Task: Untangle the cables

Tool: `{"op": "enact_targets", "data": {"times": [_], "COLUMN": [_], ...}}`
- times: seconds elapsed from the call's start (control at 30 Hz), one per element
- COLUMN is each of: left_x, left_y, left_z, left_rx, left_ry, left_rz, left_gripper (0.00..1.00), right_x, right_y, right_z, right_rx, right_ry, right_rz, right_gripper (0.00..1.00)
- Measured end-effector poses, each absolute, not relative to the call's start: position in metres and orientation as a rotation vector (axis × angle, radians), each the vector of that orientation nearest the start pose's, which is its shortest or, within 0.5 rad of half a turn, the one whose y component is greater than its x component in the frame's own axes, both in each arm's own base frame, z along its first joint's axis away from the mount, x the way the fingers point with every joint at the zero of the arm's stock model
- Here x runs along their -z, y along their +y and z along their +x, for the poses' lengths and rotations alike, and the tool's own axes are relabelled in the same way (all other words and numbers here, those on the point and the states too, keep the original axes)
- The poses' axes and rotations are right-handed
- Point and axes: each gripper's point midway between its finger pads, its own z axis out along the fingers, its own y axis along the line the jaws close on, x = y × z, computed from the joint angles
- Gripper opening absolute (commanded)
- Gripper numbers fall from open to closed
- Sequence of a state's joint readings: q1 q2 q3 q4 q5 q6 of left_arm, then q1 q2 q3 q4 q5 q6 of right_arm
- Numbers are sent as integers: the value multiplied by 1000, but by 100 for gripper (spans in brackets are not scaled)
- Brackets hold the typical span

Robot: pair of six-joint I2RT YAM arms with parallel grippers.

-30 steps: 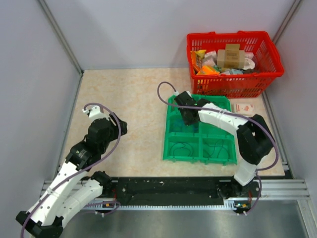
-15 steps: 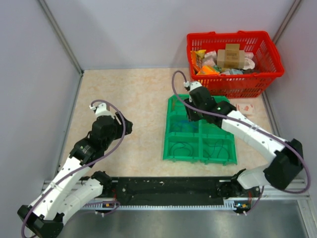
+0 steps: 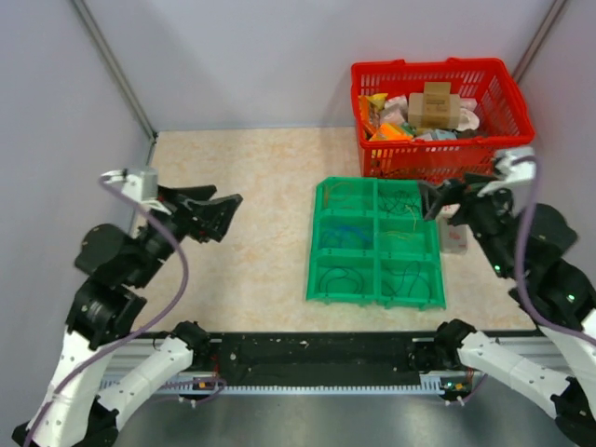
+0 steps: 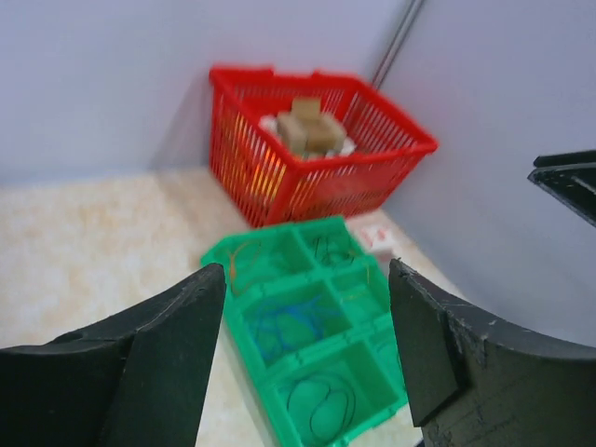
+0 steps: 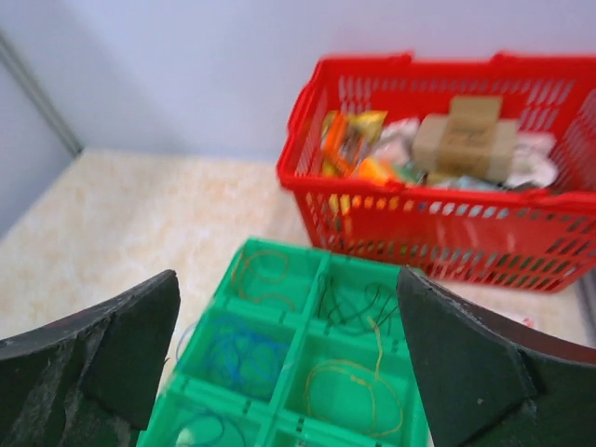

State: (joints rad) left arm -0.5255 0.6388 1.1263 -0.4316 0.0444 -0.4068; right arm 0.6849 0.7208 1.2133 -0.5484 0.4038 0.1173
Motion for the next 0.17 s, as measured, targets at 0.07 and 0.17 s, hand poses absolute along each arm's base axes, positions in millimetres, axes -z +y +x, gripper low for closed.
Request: {"op": "enact_targets", "data": {"times": [0.07,0.17], "left_x": [-458,-507], "left_y": [-138,-127], "left_z": [184,158], "left_rx": [788,795], "left_ry": [1430,1264], "left_rz": [178,216], "left_gripper": [78,79], "right_x": [-433,-464], "right_y": [82,52], "right_z": [215,192], "right_rx": [-277,-267], "right_ry": [1537,1433], "right_rz": [-92,-31], "right_gripper": [99,99]}}
